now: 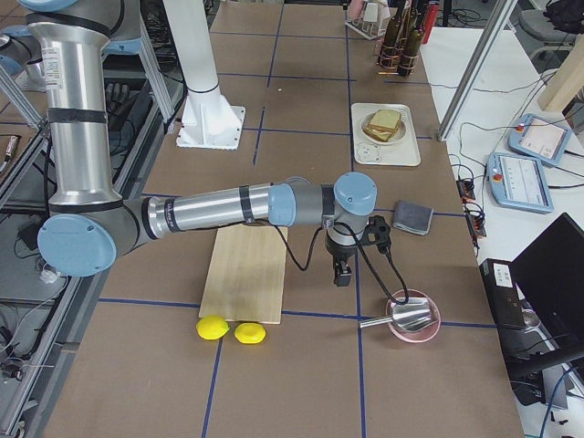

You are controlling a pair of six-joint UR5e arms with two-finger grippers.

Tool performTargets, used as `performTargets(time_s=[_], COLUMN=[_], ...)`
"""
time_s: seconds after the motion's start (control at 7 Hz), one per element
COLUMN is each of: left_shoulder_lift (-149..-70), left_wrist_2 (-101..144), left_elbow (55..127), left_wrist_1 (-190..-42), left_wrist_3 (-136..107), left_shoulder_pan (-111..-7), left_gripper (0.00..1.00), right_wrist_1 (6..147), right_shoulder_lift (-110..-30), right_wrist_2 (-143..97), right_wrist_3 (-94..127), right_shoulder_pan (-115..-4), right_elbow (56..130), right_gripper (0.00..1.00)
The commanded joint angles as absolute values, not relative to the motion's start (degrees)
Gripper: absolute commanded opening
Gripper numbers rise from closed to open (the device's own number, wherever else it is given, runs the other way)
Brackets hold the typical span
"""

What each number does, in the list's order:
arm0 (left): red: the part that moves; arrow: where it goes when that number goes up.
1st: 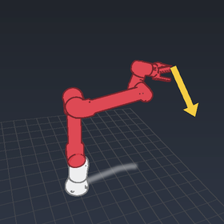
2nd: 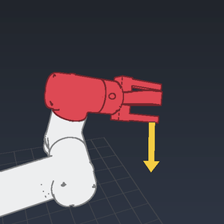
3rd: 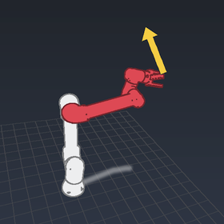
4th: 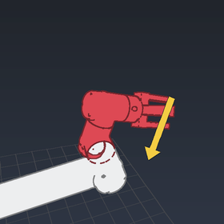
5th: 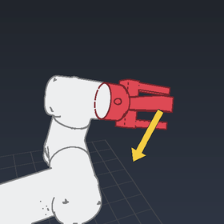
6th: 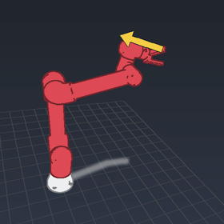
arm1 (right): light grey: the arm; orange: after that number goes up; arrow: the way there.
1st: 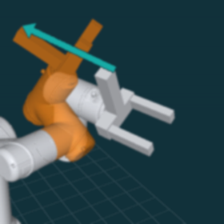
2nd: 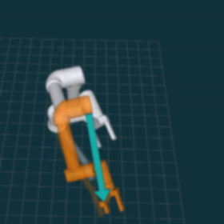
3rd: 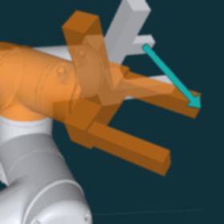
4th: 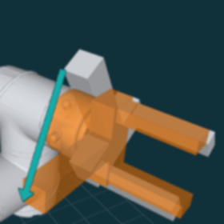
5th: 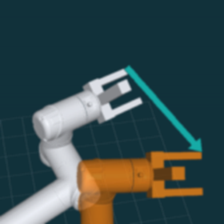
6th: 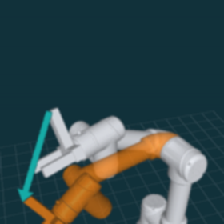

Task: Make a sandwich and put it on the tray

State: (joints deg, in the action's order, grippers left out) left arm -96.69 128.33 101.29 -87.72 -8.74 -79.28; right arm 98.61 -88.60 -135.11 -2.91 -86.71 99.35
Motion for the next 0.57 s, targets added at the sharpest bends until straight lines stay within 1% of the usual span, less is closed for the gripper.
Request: performTargets(time_s=[0.0,0.14,0.43], left_shoulder_lift=[-93.17,-90.64,-89.56], left_wrist_2=[131.56,132.18,132.8], left_elbow=[95.56,95.1,95.01], left_wrist_1=[-86.49,-86.48,-86.49], left_wrist_3=[1.98,4.54,4.83], left_shoulder_pan=[-86.98,-89.1,-89.3], left_gripper=[1.0,1.0,1.0], right_wrist_1=[98.44,98.44,98.35], right_shoulder_lift=[-89.21,-89.73,-90.61], right_wrist_2=[-135.79,-136.66,-138.33], right_wrist_3=[2.45,2.37,2.11], right_shoulder_pan=[-86.75,-86.84,-87.89], right_elbow=[98.79,98.7,98.79], right_gripper=[1.0,1.0,1.0])
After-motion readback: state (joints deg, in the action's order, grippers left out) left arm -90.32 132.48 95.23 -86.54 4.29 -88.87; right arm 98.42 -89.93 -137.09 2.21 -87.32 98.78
